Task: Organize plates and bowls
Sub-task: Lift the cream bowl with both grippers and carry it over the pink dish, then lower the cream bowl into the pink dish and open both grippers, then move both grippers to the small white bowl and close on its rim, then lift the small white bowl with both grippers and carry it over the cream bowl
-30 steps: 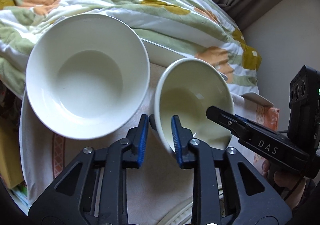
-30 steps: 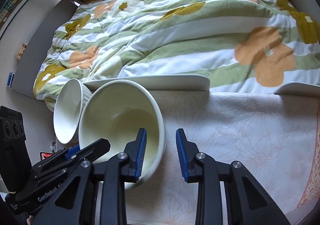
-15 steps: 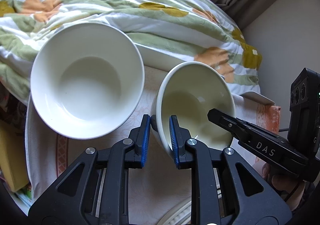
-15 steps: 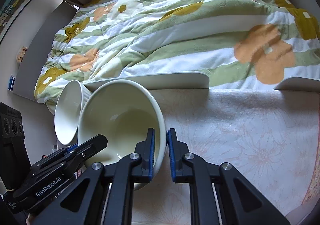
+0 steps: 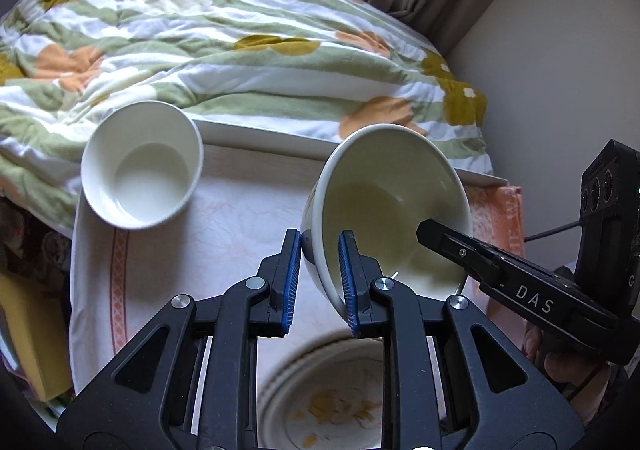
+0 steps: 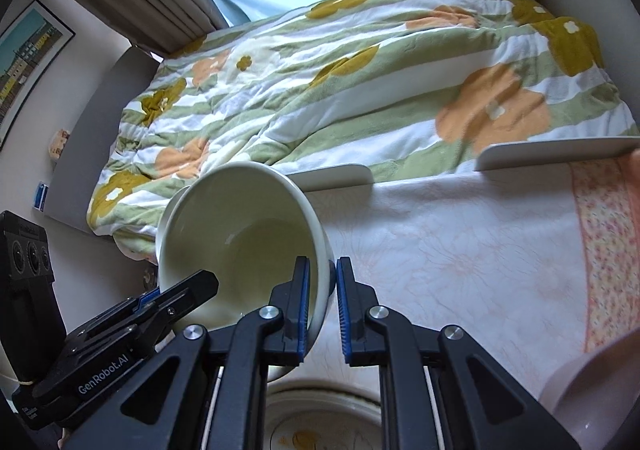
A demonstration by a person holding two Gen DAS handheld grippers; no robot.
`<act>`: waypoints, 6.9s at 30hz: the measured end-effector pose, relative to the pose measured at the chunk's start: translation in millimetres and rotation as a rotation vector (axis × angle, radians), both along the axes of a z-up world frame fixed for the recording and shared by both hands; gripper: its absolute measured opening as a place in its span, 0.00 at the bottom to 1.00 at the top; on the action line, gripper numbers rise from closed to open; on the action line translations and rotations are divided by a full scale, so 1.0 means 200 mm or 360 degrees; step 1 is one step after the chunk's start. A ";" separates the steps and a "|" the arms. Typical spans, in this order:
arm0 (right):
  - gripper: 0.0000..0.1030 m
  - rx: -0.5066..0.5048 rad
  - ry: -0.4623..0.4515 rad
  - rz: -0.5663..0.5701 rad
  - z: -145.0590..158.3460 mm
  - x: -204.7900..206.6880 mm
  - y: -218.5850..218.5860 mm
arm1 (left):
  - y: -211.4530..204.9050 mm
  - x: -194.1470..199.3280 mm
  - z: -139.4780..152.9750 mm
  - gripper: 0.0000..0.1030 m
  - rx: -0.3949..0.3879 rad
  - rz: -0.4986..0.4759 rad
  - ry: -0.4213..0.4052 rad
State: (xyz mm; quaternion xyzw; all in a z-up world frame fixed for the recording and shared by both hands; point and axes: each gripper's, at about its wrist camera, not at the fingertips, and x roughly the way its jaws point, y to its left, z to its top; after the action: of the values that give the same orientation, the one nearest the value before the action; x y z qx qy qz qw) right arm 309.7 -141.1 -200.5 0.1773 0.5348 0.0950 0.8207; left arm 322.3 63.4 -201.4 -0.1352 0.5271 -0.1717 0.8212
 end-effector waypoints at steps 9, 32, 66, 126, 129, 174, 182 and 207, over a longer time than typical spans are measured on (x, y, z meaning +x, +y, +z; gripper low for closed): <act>0.12 0.0000 -0.0073 -0.0091 0.19 -0.39 -0.37 | -0.38 -0.34 0.22 0.17 -0.0039 -0.0100 -0.0073; 0.12 -0.0063 0.0084 -0.0275 -0.08 -0.87 -1.18 | -1.34 -0.75 -0.12 0.17 0.0173 -0.0423 0.0085; 0.13 -0.0042 0.0218 -0.0308 -0.29 -0.83 -1.22 | -1.51 -0.71 -0.33 0.17 0.0604 -0.0591 -0.0006; 0.99 -0.0243 -0.0379 0.0933 0.36 0.13 0.49 | 0.64 -0.45 0.18 0.95 -0.0117 0.0835 -0.0126; 0.99 -0.0271 -0.0270 0.0958 0.20 0.27 0.61 | 0.69 -0.27 0.01 0.83 -0.0201 0.0811 -0.0021; 0.14 -0.0012 0.0024 0.0898 -0.27 0.54 0.74 | 0.72 0.16 -0.30 0.17 -0.0050 0.0677 0.0135; 0.14 0.0040 -0.0110 0.0728 -0.03 0.31 0.47 | 0.49 0.00 -0.01 0.17 -0.0020 0.0524 -0.0039; 0.14 -0.0064 -0.0183 -0.0025 0.23 -0.77 -0.86 | -0.89 -0.75 0.21 0.17 -0.0086 -0.0239 -0.0096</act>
State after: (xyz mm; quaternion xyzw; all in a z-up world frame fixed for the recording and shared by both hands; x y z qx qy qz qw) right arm 154.7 -313.5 -153.8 0.1591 0.4871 0.0878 0.8542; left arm 172.9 -114.7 -160.0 -0.1123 0.5058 -0.2510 0.8177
